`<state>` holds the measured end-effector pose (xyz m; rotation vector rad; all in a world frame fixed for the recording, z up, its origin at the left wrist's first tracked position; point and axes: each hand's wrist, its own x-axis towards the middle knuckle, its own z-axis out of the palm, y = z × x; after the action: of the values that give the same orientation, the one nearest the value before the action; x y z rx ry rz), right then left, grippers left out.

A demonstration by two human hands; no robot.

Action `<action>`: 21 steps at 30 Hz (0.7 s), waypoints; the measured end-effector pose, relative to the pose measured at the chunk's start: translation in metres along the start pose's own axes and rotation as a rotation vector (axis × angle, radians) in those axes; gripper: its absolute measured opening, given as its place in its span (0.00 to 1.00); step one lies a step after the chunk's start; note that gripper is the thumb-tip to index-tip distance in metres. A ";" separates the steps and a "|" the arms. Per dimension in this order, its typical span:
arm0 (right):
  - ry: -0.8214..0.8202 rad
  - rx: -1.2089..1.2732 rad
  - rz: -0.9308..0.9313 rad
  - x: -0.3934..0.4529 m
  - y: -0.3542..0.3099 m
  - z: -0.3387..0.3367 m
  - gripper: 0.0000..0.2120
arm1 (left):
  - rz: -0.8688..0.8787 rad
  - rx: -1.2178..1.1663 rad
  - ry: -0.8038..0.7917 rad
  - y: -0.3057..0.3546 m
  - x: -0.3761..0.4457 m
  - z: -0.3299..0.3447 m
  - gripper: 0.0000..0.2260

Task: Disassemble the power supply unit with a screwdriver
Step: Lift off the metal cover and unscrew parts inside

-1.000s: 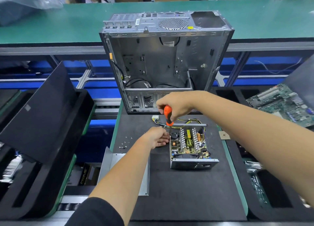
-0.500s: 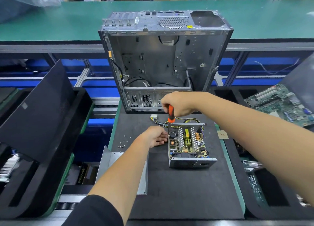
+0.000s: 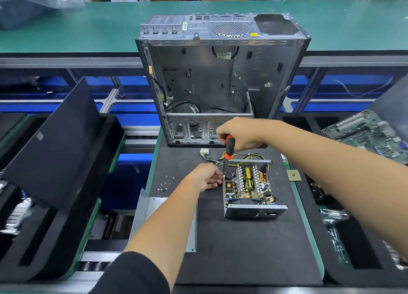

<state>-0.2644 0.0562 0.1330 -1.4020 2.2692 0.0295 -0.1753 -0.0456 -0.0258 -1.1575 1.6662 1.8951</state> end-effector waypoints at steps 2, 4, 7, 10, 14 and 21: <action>-0.006 0.003 0.010 0.001 -0.001 0.003 0.08 | 0.003 0.001 -0.002 0.000 0.000 0.001 0.12; -0.021 -0.054 0.068 0.002 -0.005 0.004 0.08 | 0.003 -0.010 -0.005 0.000 0.001 0.000 0.12; -0.031 -0.197 0.166 0.003 -0.009 0.002 0.16 | 0.000 -0.018 -0.007 0.001 0.001 0.000 0.12; -0.006 -0.127 0.171 0.005 -0.005 0.004 0.12 | 0.016 -0.009 0.004 0.001 0.001 0.000 0.11; 0.006 -0.045 0.107 0.000 0.001 0.003 0.08 | 0.029 -0.008 0.012 0.001 0.001 0.000 0.10; 0.023 0.033 0.035 -0.005 0.006 0.005 0.12 | -0.005 -0.009 -0.010 0.000 0.001 -0.001 0.08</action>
<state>-0.2656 0.0640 0.1290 -1.3523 2.3023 -0.0127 -0.1757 -0.0470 -0.0260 -1.1532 1.6497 1.9038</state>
